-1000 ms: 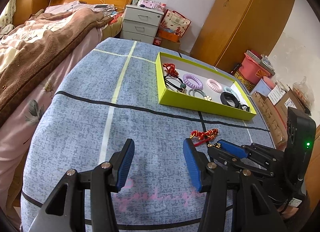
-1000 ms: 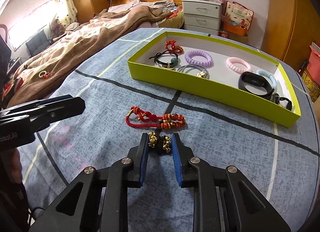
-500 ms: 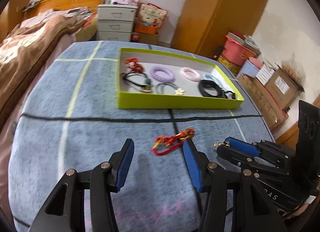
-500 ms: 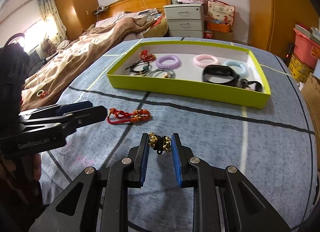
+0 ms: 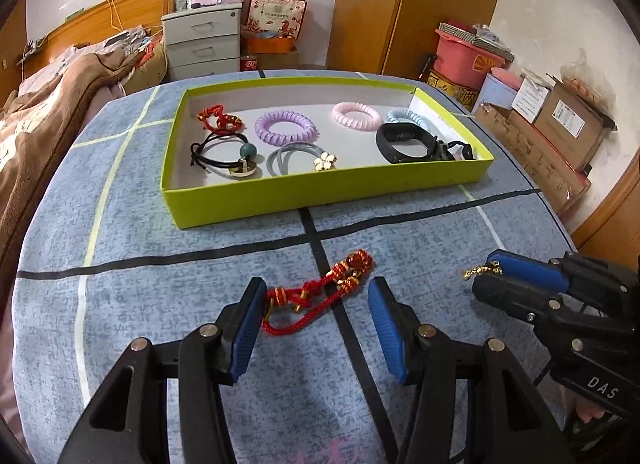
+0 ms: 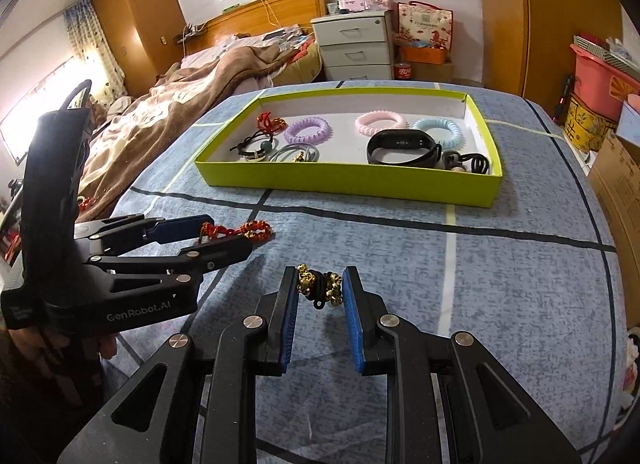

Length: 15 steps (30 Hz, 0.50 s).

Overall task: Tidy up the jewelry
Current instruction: 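Grasp the red knotted cord with the left tool while the right tool grasps the gold bead charm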

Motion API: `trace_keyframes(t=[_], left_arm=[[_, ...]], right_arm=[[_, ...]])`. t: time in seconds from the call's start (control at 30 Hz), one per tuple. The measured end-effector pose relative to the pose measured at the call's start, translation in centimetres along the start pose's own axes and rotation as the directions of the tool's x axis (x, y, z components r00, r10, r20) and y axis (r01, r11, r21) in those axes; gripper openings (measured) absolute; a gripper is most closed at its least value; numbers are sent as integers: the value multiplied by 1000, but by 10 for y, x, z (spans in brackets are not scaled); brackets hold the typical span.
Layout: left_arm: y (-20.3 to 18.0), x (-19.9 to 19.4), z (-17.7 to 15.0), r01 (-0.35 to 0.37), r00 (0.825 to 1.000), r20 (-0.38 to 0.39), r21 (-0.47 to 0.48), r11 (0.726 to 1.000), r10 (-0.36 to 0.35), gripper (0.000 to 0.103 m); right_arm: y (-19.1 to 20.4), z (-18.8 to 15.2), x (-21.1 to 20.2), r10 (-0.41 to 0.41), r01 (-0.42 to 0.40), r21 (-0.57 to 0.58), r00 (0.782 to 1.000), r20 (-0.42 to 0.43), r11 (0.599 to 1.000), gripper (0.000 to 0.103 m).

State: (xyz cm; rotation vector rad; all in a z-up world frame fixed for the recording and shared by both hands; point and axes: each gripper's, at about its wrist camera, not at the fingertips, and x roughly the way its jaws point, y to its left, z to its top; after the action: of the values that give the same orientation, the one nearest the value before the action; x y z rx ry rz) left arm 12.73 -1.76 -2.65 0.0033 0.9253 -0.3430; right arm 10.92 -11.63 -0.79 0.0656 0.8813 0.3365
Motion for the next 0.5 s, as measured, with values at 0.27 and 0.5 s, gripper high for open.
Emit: trace_keyframes(t=[0.27, 0.5], left_arm=[[-17, 0, -5, 46, 999, -19, 52, 998, -45, 55], [-18, 3, 0, 42, 999, -16, 43, 998, -41, 33]], right_arm=[[-7, -1, -2, 2, -2, 18, 1000, 5, 1000, 23], [-14, -2, -5, 4, -4, 35, 1000, 7, 999, 23]])
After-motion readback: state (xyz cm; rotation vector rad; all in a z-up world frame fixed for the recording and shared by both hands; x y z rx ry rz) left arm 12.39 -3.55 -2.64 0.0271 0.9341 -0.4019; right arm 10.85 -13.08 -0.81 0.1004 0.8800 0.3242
